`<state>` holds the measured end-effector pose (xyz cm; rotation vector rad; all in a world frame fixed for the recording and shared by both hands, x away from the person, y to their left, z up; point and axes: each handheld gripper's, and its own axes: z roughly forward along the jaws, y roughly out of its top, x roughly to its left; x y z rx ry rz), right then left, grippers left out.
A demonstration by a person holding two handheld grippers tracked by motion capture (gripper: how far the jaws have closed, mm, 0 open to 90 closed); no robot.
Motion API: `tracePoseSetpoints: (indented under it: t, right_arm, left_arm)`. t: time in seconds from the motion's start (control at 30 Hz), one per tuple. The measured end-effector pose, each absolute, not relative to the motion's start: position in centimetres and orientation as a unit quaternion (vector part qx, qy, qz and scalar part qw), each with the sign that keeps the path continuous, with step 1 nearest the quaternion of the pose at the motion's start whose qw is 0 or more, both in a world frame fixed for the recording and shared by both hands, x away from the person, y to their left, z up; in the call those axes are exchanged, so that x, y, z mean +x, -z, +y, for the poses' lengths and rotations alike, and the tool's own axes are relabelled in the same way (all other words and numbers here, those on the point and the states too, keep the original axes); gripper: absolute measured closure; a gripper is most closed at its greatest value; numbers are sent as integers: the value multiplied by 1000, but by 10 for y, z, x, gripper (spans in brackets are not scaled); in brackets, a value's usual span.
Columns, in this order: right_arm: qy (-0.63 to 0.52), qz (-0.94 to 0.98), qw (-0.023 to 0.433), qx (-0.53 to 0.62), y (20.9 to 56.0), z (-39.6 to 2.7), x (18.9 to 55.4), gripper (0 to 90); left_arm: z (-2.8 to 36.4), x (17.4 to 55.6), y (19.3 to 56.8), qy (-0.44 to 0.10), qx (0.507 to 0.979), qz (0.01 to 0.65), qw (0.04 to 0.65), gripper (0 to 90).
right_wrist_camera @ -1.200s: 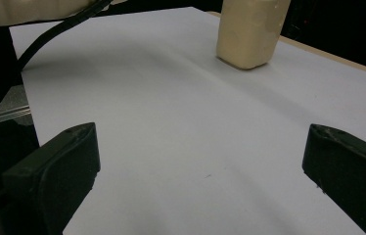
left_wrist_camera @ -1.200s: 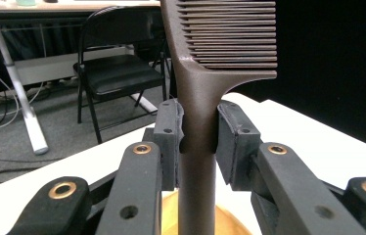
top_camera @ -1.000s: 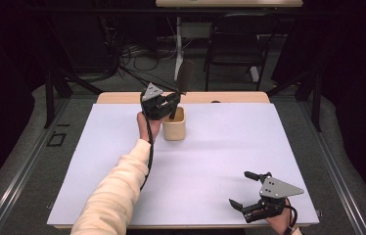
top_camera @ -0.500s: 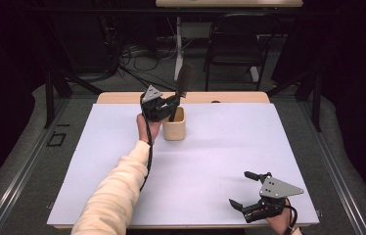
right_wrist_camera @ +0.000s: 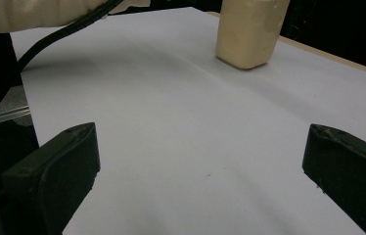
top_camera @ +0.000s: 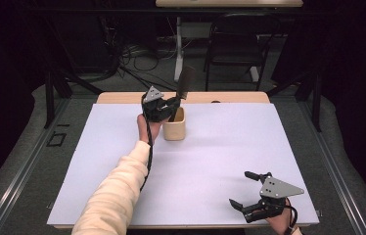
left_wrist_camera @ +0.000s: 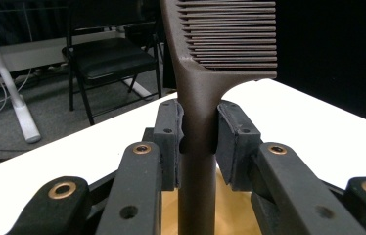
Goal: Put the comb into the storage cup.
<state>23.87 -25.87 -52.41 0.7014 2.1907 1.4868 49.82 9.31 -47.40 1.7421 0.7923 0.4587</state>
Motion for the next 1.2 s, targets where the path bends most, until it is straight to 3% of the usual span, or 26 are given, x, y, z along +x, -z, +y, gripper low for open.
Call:
tracePoseSetpoints:
  t: [1.2]
  right_arm:
    - [-532, 784, 200, 251, 524, -258, 239, 0]
  left_arm:
    - [92, 497, 479, -195, 777, 311, 512, 722]
